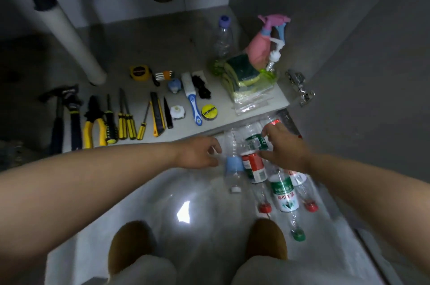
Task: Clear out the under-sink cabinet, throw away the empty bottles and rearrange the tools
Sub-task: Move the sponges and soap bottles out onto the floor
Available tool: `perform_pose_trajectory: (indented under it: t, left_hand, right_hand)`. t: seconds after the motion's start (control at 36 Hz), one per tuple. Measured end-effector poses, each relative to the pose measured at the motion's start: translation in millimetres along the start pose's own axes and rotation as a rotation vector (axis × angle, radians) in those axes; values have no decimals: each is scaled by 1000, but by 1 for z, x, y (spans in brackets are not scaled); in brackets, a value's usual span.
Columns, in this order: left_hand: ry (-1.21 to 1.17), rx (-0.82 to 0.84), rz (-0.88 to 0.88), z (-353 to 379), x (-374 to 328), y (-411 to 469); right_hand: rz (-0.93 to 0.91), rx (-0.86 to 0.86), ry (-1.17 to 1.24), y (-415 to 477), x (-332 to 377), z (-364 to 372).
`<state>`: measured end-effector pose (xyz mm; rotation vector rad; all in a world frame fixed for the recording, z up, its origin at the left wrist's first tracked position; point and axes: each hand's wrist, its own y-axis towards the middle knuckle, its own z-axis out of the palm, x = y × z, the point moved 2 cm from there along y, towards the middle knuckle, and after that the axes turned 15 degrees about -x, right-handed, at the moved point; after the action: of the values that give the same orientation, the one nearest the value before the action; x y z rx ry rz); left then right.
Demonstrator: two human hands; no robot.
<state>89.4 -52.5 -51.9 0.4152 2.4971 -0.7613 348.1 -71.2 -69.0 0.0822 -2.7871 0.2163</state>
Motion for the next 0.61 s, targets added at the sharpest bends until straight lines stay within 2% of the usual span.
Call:
perform_pose_trajectory:
  t: [0.11, 0.19, 0.28, 0.36, 0.47, 0.53, 0.61]
  left_hand:
    - [58, -65, 38, -38, 3, 7]
    - [8, -166, 28, -54, 2, 23]
    - [-171, -255, -32, -58, 0, 42]
    - [-382, -338, -103, -54, -2, 58]
    - [-528, -404, -134, -43, -2, 71]
    - [-607, -402, -164, -38, -1, 73]
    - [-760, -414, -256, -31, 0, 73]
  right_hand:
    - [82, -13, 56, 43, 24, -17]
    - [238, -161, 129, 73, 36, -27]
    - [459, -302, 226, 99, 41, -33]
    - [721, -358, 346, 122, 37, -35]
    - [970, -249, 682, 139, 30, -24]
    - [1020, -201, 818, 145, 30, -16]
    - [1047, -222, 904, 156, 31, -5]
